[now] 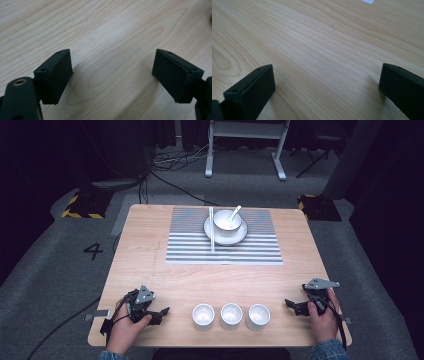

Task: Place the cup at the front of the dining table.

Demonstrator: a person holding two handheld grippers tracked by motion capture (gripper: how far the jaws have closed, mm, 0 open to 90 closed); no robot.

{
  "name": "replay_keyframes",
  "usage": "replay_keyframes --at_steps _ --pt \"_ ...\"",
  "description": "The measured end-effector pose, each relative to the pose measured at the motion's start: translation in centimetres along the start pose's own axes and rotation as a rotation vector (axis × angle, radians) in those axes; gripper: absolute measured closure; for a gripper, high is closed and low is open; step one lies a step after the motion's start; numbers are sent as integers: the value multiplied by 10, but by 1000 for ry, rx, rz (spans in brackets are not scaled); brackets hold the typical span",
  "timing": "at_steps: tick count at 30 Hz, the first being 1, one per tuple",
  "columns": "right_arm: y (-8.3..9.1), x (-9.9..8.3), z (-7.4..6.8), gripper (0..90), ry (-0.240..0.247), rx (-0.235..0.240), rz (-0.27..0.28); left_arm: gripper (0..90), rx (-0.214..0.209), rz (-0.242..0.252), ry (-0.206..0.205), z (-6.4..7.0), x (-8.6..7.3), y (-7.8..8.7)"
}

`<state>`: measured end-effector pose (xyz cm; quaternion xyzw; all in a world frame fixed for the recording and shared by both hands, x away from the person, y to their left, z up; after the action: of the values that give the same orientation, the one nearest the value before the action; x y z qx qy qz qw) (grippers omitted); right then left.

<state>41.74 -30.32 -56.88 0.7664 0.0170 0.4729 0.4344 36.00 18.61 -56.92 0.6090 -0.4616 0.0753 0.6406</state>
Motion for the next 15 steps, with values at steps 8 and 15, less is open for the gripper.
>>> replay_keyframes --at_steps 8,15 --pt "0 0 0 6 0 0 0 160 -10 4 -6 1 0 0" --pt "0 0 0 6 0 0 0 156 -14 3 -11 2 -1 1"
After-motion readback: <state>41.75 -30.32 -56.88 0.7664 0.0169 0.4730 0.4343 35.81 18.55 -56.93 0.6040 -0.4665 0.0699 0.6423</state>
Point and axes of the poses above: each handheld gripper's, and its own axes: y roughly backward along the jaws, x roughly out of its top, z roughly to its right, the point moved 9 cm from there along -y, roughly forward along the jaws, and after that the axes turned 15 degrees about x, right-handed, at the moved point
